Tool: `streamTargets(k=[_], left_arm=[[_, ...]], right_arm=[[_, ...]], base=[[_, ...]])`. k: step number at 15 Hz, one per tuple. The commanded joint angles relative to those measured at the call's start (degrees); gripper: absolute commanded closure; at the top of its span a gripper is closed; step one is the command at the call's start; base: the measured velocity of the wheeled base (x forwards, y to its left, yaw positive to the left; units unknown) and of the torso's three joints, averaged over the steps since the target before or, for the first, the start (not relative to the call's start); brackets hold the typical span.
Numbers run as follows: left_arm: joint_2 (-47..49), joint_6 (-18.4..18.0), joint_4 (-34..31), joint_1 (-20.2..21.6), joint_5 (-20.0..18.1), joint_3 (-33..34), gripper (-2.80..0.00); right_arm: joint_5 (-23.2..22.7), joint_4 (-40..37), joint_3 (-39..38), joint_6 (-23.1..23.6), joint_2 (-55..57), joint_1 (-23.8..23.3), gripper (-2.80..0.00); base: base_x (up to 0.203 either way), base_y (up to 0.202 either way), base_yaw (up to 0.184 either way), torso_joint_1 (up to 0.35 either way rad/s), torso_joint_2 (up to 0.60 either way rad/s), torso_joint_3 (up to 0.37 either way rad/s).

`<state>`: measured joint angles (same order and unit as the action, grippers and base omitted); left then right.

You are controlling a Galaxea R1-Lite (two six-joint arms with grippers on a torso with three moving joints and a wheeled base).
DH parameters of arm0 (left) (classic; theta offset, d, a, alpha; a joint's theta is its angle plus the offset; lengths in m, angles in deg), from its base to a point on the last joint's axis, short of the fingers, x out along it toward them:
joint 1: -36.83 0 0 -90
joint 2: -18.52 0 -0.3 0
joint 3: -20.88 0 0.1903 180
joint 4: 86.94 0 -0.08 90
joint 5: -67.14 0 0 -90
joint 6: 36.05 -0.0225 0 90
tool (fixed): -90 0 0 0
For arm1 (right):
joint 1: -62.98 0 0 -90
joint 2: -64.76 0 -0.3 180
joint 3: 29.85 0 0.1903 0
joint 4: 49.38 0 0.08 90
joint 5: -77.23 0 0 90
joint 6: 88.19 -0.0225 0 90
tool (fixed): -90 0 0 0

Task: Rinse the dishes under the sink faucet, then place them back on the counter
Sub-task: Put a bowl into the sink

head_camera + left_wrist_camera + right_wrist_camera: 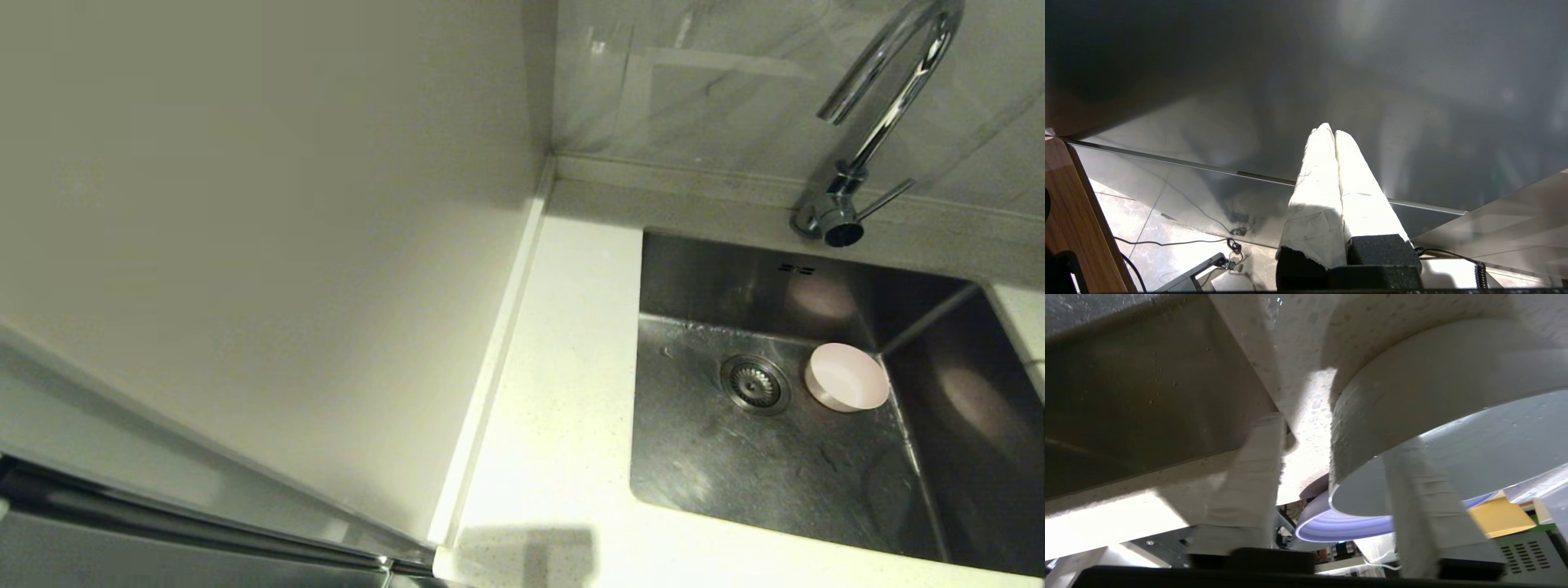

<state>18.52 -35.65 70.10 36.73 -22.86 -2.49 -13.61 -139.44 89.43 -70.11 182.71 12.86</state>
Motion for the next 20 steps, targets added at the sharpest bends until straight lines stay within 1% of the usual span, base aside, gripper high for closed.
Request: streamTargets(k=[1,6,10,12,13,14,16,18,20], left_arm=[[0.00,0.03,0.02,0.01,0.00,0.18,0.00],[0.00,0.03,0.02,0.01,0.00,0.18,0.00],[0.00,0.03,0.02,0.01,0.00,0.18,0.00],[0.00,0.03,0.02,0.01,0.00,0.18,0.00],[0.00,0.03,0.02,0.01,0.00,0.18,0.00],[0.00,0.03,0.02,0.01,0.01,0.18,0.00],[0.00,0.03,0.02,0.01,0.00,0.18,0.00],[0.00,0.03,0.02,0.01,0.00,0.18,0.00],[0.00,0.03,0.02,0.01,0.00,0.18,0.00]], right_arm=[[0.05,-0.37,0.50,0.11,-0.21,0.45,0.00],[-0.01,-0.47,-0.54,0.13,-5.74,2.88,0.00],[-0.04,-0.47,-3.70,0.41,-10.14,6.36,0.00],[-0.04,-0.38,-7.94,3.19,-14.27,8.96,0.00],[-0.06,-0.33,-10.34,4.77,-16.60,11.05,0.00],[-0.09,-0.07,-12.51,5.46,-18.51,14.26,0.00],[-0.11,2.96,-17.18,5.93,-21.93,22.30,0.00],[-0.06,6.90,-20.21,5.65,-23.96,29.84,0.00],[-0.04,8.56,-21.51,4.31,-24.90,36.09,0.00]], base=[[0.000,0.000,0.000,0.000,0.00,0.000],[0.000,0.000,0.000,0.000,0.00,0.000],[0.000,0.000,0.000,0.000,0.00,0.000],[0.000,0.000,0.000,0.000,0.00,0.000],[0.000,0.000,0.000,0.000,0.00,0.000],[0.000,0.000,0.000,0.000,0.00,0.000],[0.000,0.000,0.000,0.000,0.00,0.000],[0.000,0.000,0.000,0.000,0.00,0.000],[0.000,0.000,0.000,0.000,0.00,0.000]])
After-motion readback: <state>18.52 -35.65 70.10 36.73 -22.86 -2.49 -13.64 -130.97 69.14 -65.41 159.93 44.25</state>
